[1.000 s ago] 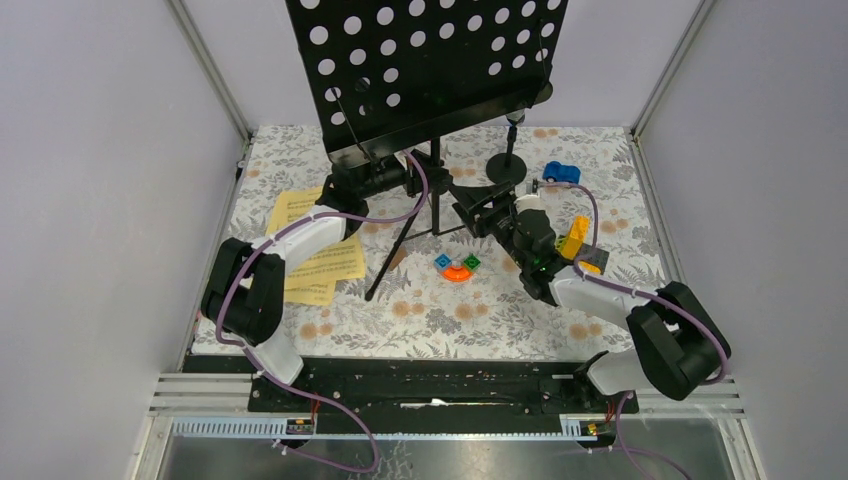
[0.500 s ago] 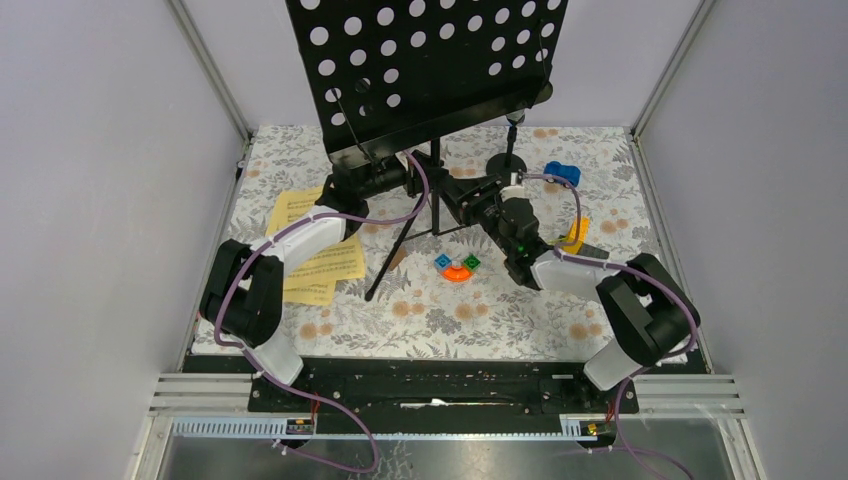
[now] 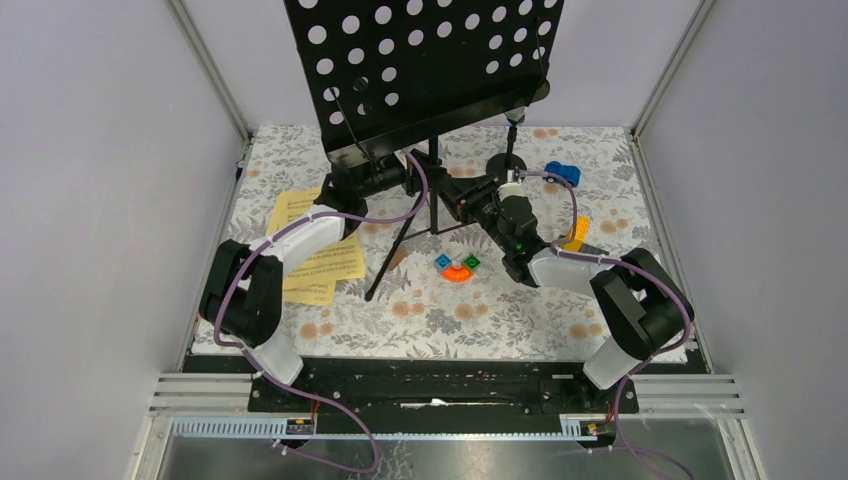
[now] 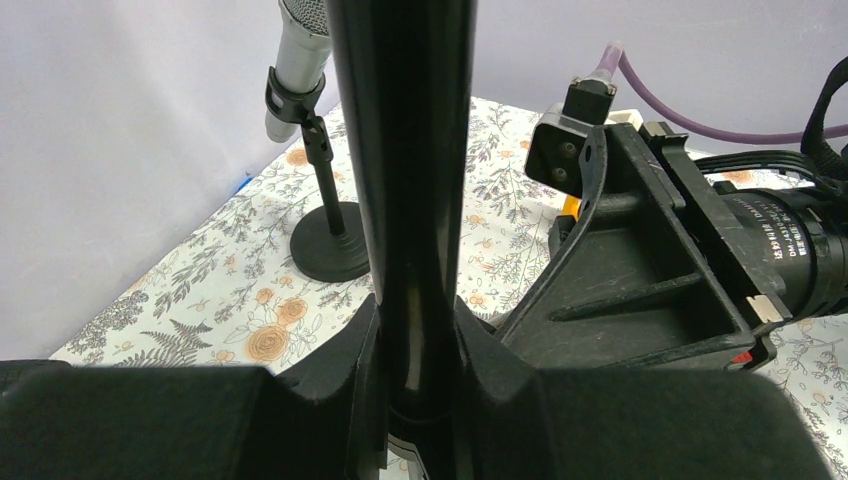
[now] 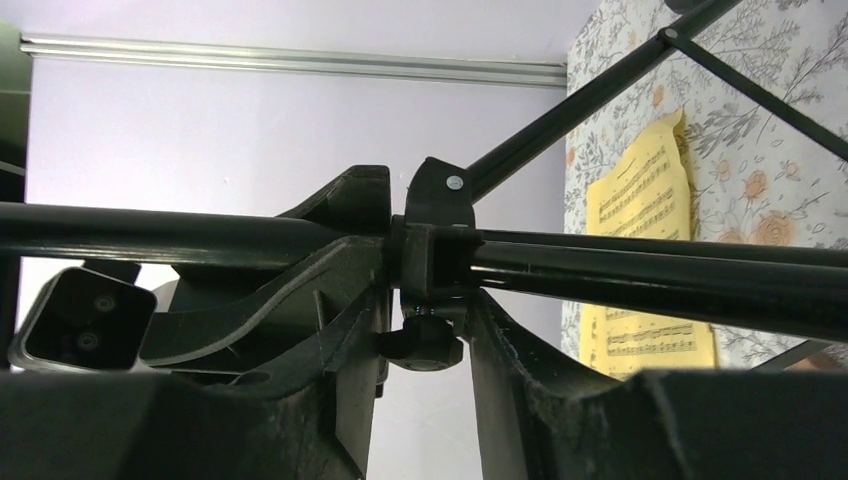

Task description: Pack up the instrument practice props

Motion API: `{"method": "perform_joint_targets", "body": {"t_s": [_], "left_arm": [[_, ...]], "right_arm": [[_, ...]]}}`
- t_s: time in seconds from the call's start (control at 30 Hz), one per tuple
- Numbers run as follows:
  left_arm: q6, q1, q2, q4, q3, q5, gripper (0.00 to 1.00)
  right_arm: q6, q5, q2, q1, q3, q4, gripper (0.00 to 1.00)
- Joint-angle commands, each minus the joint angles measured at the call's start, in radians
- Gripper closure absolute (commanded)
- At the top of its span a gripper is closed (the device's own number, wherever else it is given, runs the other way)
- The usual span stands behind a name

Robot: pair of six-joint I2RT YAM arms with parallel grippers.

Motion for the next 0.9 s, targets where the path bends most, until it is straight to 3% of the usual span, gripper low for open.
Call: {"method": "perform_joint_targets", "body": {"t_s": [0.0, 0.2, 0.4, 0.87], "left_arm": [[0.029, -0.002, 0.007, -0.154, -0.015, 0.011, 1.00], [0.030, -0.001, 0.012, -0.168, -0.006, 0.009, 1.00], [0.037, 0.000, 0.015, -0.187, 0.004, -0.002, 1.00], [0.038, 0.004, 0.018, -0.204, 0.015, -0.010, 1.00]], "right_arm": [[-0.147, -0.048, -0.043, 0.009, 0.028, -0.015, 0.73], [-0.491, -0.152, -0.063, 0.009, 0.145, -0.192, 0.89], [-0.812, -0.159, -0.098, 0.009, 0.210, -0.389, 1.00], [-1.182, -0.022, -0.136, 0.021, 0.241, -0.525, 1.00]]}}
